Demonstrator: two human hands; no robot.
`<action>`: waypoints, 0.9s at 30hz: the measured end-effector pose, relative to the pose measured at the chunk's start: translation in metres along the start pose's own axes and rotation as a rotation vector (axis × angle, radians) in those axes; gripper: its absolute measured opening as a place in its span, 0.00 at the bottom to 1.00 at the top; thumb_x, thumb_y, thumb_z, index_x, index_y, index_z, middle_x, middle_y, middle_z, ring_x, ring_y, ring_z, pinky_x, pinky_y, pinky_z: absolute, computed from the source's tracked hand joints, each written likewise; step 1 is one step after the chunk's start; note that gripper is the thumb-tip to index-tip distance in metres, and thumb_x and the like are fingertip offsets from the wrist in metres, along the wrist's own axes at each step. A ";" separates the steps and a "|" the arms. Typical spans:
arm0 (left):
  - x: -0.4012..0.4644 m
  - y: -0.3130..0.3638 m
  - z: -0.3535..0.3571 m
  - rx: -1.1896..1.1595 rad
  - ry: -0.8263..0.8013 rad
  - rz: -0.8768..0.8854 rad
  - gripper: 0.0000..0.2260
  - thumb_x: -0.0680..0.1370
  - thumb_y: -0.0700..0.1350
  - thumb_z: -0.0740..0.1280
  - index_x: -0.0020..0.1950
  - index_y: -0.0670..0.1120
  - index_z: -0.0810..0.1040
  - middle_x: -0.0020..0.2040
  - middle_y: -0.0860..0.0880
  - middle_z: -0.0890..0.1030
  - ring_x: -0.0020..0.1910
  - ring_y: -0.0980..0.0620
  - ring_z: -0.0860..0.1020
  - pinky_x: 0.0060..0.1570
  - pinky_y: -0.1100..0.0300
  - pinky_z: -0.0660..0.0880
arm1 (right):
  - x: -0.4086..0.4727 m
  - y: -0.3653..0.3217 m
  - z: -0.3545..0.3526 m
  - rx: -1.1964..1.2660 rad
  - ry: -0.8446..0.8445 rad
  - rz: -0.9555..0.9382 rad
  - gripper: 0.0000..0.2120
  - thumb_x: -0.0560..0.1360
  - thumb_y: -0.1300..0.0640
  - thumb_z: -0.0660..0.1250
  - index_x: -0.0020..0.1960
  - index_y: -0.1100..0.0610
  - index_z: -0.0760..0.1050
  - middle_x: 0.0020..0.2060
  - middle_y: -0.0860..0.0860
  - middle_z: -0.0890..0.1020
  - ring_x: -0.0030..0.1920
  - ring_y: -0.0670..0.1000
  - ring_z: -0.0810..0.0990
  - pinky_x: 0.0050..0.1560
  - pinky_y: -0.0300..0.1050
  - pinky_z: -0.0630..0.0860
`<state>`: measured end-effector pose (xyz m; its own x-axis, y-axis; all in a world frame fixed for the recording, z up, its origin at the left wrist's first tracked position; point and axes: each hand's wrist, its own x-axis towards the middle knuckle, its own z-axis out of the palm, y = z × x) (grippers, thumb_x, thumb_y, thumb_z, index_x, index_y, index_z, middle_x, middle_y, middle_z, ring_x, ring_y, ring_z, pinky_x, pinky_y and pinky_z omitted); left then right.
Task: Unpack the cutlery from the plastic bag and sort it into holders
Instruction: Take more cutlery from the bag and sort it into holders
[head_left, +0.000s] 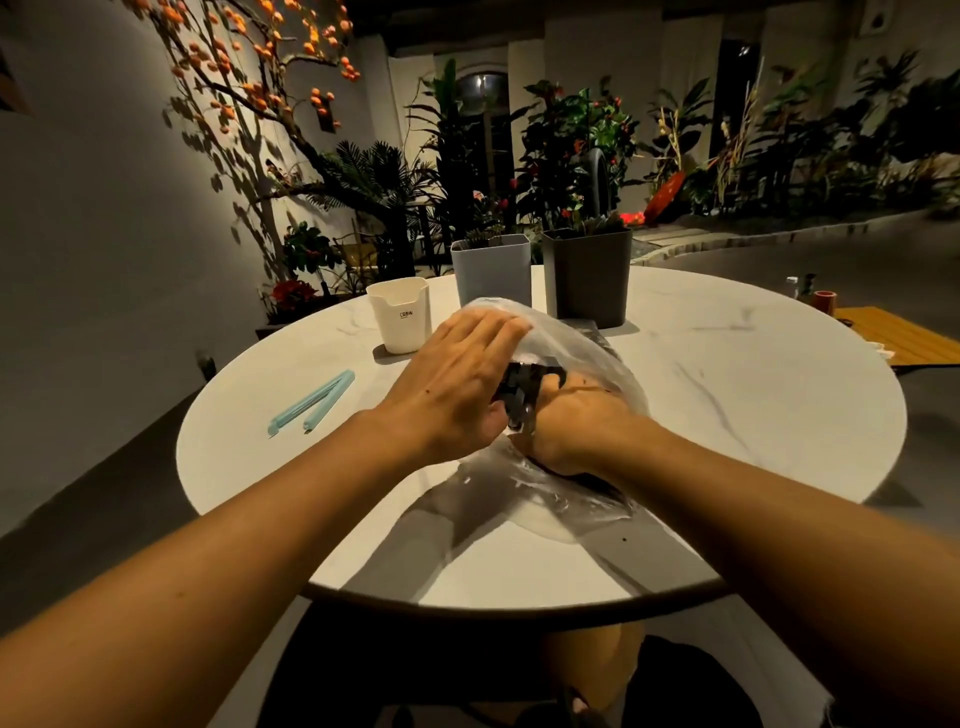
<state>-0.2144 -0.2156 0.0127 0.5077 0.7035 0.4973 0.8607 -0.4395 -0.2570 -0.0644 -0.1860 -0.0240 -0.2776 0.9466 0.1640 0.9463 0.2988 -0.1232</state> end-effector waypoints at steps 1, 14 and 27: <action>-0.001 -0.001 0.001 -0.026 -0.064 -0.033 0.39 0.71 0.50 0.75 0.77 0.45 0.60 0.73 0.43 0.67 0.72 0.44 0.64 0.75 0.51 0.59 | -0.003 0.002 -0.005 -0.017 -0.053 -0.004 0.39 0.74 0.32 0.62 0.76 0.55 0.61 0.67 0.55 0.71 0.66 0.58 0.70 0.68 0.53 0.68; 0.003 -0.001 0.006 -0.017 -0.240 0.011 0.51 0.66 0.65 0.76 0.80 0.49 0.53 0.77 0.46 0.59 0.76 0.45 0.55 0.79 0.49 0.47 | -0.015 0.009 -0.027 -0.029 -0.179 -0.087 0.18 0.75 0.57 0.68 0.64 0.57 0.71 0.48 0.51 0.78 0.45 0.53 0.74 0.44 0.44 0.72; 0.003 -0.004 -0.007 -0.119 -0.153 0.002 0.58 0.62 0.65 0.79 0.81 0.46 0.51 0.79 0.46 0.59 0.78 0.46 0.57 0.77 0.54 0.52 | 0.000 0.011 -0.048 0.367 -0.389 -0.036 0.13 0.81 0.61 0.61 0.65 0.58 0.70 0.45 0.56 0.77 0.39 0.50 0.77 0.34 0.40 0.76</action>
<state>-0.2171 -0.2158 0.0208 0.5170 0.7751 0.3632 0.8537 -0.4977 -0.1532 -0.0461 -0.1881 0.0216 -0.4155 0.8891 -0.1919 0.8342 0.2884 -0.4700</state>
